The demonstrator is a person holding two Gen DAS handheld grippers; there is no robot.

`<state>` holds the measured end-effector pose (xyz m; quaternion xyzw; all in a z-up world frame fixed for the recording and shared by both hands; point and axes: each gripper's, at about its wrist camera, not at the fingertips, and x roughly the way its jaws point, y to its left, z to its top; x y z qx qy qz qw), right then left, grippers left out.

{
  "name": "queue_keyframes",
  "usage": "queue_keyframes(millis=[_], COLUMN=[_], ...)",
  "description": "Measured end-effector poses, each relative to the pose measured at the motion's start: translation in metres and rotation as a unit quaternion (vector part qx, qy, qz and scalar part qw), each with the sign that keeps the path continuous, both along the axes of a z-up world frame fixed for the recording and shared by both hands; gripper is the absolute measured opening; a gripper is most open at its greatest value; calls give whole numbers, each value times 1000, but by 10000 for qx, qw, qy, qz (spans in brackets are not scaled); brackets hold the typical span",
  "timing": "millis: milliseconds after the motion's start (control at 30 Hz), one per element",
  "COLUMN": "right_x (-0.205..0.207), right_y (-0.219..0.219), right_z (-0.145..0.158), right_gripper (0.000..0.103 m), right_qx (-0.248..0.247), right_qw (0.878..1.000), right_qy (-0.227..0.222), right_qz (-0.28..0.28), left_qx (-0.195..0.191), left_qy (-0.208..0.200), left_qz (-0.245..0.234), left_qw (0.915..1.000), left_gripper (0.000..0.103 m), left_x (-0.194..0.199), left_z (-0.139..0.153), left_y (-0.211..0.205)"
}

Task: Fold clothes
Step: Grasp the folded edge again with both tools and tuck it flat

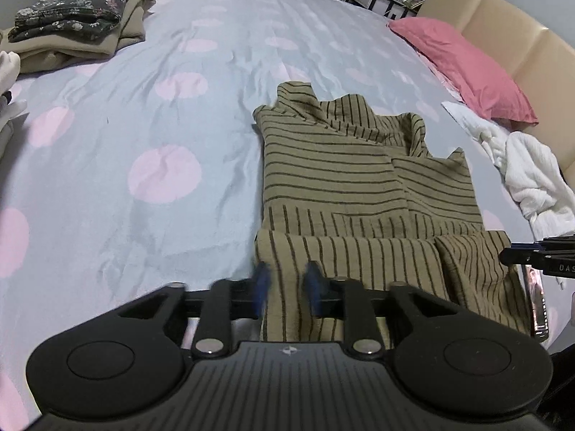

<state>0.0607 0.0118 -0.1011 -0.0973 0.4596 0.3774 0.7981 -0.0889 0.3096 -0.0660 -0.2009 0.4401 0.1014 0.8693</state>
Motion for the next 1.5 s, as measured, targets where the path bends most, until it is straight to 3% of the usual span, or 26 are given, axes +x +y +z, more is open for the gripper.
queue_keyframes(millis=[133, 400, 567, 700, 900, 967, 1000, 1033, 1100, 1200, 1333, 1433, 1500], right_x=[0, 3, 18, 43, 48, 41, 38, 35, 31, 24, 7, -4, -5], right_y=[-2, -18, -26, -31, -28, -25, -26, -26, -25, -25, -19, -14, -13], right_z=[-3, 25, 43, 41, 19, 13, 11, 9, 6, 1, 0, 5, 10], right_gripper=[8, 4, 1, 0, 6, 22, 38, 38, 38, 37, 19, 7, 6], right_qx=[27, 788, 1231, 1360, 1143, 930, 879, 829, 742, 611, 456, 463, 541], right_qw=[9999, 9968, 9918, 9874, 9876, 9910, 9919, 9927, 9941, 9953, 9967, 9964, 9963], right_qy=[83, 122, 121, 272, 841, 797, 773, 755, 721, 729, 641, 519, 448], right_qz=[106, -43, -313, -765, -666, -542, -493, -434, -329, -178, 203, 481, 491], left_qx=[-102, -734, -1326, -1655, -1520, -1538, -1547, -1528, -1487, -1347, -1109, -976, -891], left_qy=[-88, -828, -1304, -1308, -827, -762, -729, -712, -680, -540, -404, -378, -421], left_qz=[-140, -222, 67, 470, 426, 424, 423, 391, 325, 129, -227, -511, -565], left_qw=[9998, 9936, 9825, 9764, 9840, 9842, 9844, 9849, 9860, 9893, 9927, 9932, 9935], left_gripper=[3, 0, 0, 0, 0, 2, 6, 9, 17, 17, 17, 7, 2], left_x=[-3, -13, -7, 3, 7, 4, 3, 1, -1, -3, -3, -4, -3], left_z=[4, 28, 38, 25, 6, 3, 1, 1, 0, -1, 0, 4, 7], left_y=[-1, 4, 26, 42, 40, 41, 42, 41, 40, 31, 18, 7, 4])
